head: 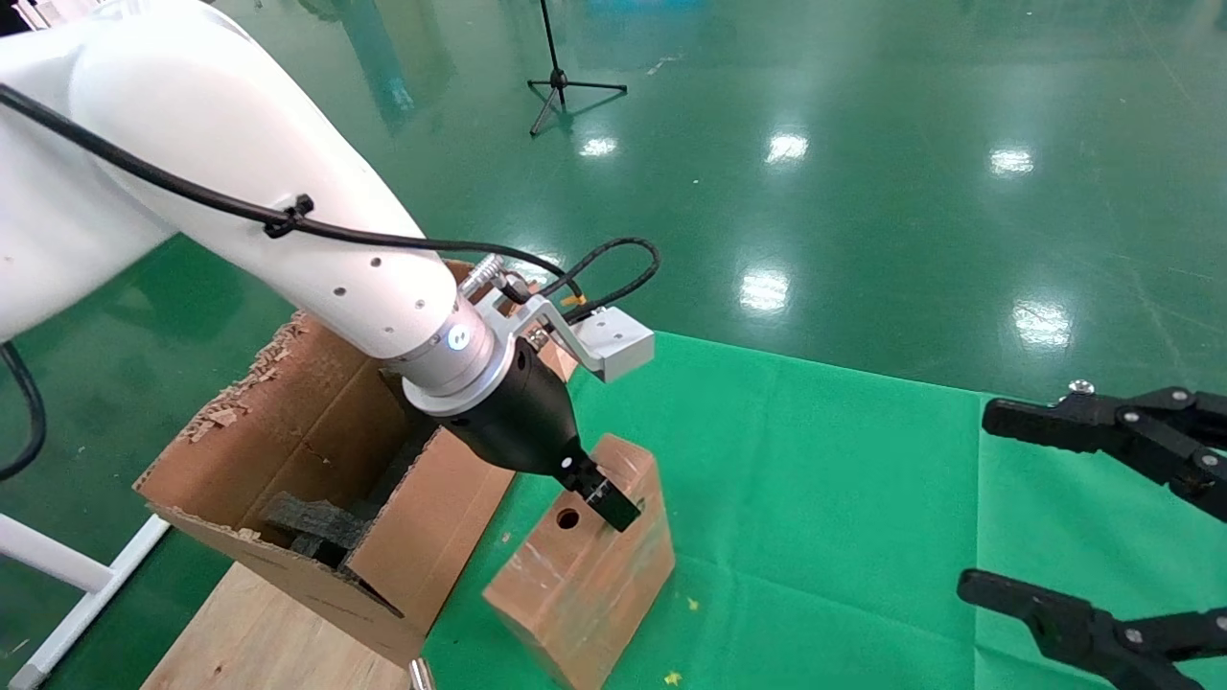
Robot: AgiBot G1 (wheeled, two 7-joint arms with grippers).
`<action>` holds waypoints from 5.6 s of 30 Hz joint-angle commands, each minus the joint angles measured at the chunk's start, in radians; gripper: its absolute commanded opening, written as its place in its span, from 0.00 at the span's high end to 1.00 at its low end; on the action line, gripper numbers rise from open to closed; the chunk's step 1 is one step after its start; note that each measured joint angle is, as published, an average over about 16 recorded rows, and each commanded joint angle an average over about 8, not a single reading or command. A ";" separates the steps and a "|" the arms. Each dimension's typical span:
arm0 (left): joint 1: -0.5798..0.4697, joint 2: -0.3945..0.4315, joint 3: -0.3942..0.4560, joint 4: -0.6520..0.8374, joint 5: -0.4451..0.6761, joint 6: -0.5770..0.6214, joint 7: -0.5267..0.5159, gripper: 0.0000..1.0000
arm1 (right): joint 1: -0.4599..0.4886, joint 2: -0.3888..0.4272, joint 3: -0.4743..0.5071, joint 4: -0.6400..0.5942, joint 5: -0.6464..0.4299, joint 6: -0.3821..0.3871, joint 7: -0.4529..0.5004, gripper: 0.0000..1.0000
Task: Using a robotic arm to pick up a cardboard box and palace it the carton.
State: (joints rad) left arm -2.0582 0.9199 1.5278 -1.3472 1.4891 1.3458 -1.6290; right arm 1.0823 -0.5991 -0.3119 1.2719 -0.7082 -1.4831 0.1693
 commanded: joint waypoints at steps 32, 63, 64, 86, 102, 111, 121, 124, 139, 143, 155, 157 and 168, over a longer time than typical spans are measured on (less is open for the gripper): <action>-0.269 -0.406 -0.226 0.695 0.014 0.025 1.089 1.00 | 0.000 0.000 -0.001 0.000 0.001 0.000 -0.001 0.00; 0.107 -0.136 -0.198 1.322 0.013 -0.326 1.247 1.00 | 0.001 0.001 -0.002 0.000 0.001 0.001 -0.001 0.00; 0.119 -0.131 -0.199 1.325 0.011 -0.340 1.246 1.00 | 0.001 0.001 -0.002 0.000 0.001 0.001 -0.001 0.00; 0.336 -0.053 -0.233 1.362 -0.038 -0.535 1.189 1.00 | 0.001 0.001 -0.003 0.000 0.002 0.001 -0.001 0.00; 0.432 -0.021 -0.250 1.357 -0.061 -0.644 1.158 0.11 | 0.001 0.001 -0.003 -0.001 0.002 0.001 -0.002 0.00; 0.432 -0.021 -0.249 1.356 -0.062 -0.647 1.158 0.00 | 0.001 0.001 -0.003 -0.001 0.002 0.001 -0.002 0.00; 0.428 -0.025 -0.248 1.357 -0.058 -0.636 1.159 0.00 | 0.001 0.001 -0.003 -0.001 0.002 0.001 -0.002 0.00; 0.427 -0.025 -0.248 1.358 -0.057 -0.633 1.159 0.00 | 0.001 0.001 -0.003 -0.001 0.002 0.001 -0.002 0.00; 0.332 -0.165 -0.339 1.191 -0.191 -0.476 1.263 0.00 | 0.001 0.001 -0.003 -0.001 0.002 0.001 -0.002 0.00; 0.307 -0.236 -0.377 1.106 -0.250 -0.399 1.277 0.00 | 0.001 0.001 -0.004 -0.001 0.002 0.001 -0.002 0.00; 0.293 -0.309 -0.409 0.998 -0.295 -0.344 1.265 0.00 | 0.001 0.001 -0.004 -0.001 0.003 0.002 -0.002 0.00; 0.303 -0.306 -0.420 0.989 -0.301 -0.338 1.268 0.00 | 0.001 0.001 -0.004 -0.001 0.003 0.002 -0.002 0.00; 0.432 -0.308 -0.578 0.812 -0.388 -0.244 1.301 0.00 | 0.001 0.001 -0.004 -0.002 0.003 0.002 -0.002 0.00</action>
State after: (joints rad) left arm -1.6263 0.6121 0.9495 -0.5358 1.1005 1.1017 -0.3281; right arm 1.0832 -0.5977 -0.3158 1.2703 -0.7053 -1.4815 0.1669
